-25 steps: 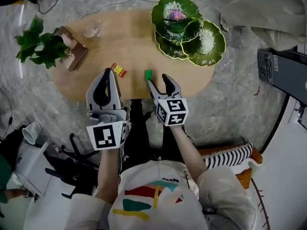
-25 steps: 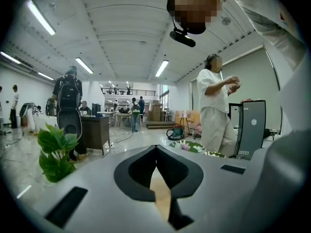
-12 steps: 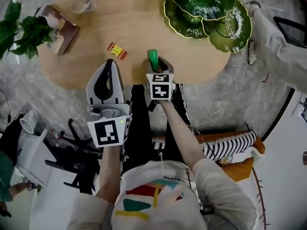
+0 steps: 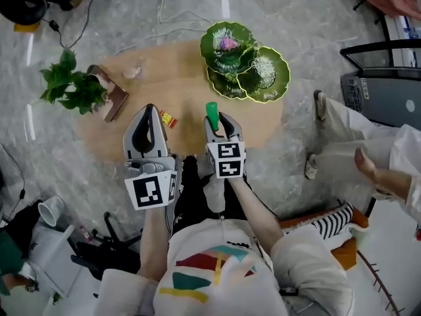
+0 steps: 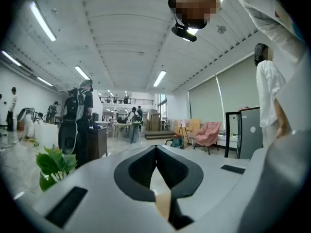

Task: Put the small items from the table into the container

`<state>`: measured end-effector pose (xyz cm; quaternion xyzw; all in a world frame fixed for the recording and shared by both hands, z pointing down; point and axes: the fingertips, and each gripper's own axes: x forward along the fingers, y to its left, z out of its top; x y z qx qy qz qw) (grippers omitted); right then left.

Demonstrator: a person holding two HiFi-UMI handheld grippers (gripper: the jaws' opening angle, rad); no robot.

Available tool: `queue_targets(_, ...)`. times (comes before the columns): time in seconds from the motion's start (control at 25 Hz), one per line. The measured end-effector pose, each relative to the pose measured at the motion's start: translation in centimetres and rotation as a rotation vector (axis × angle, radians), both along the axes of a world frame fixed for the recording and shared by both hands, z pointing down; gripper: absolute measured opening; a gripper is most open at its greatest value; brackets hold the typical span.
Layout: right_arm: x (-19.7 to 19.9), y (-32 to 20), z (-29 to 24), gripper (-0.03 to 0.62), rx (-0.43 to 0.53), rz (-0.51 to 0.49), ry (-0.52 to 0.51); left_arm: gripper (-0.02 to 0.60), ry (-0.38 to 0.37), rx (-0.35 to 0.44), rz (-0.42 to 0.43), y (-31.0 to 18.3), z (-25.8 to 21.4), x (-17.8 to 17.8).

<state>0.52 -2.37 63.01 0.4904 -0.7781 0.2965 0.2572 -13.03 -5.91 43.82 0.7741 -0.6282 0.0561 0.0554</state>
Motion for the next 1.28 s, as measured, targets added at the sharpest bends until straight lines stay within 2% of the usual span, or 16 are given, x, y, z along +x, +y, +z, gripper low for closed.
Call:
queue_targets(0.2, 2.4, -4.4, -11.6, 0.158, 0.203, 0.064, -0.029, 0.008, 0.039, 0.145, 0.013, -1.8, -7.9, 1.2)
queue_targets(0.28, 3.3, -5.4, -15.3, 0.158, 0.274, 0.069, -0.032, 0.008, 0.066, 0.180, 0.009, -2.4, -10.1, 1.6)
queue_targets(0.6, 7.2, -5.1, -23.0, 0.158, 0.464, 0.120, -0.024, 0.008, 0.086, 0.299, 0.064, -2.7, -15.1, 4.1)
queue_targets(0.92, 10.0, -4.5, -25.2, 0.158, 0.521, 0.145, -0.008, 0.008, 0.095, 0.332, 0.102, -2.6, -16.6, 6.4)
queue_targets(1.28, 12.4, -4.5, -23.4, 0.158, 0.473, 0.174, 0.011, 0.008, 0.093, 0.313, 0.111, -2.7, -16.3, 7.9)
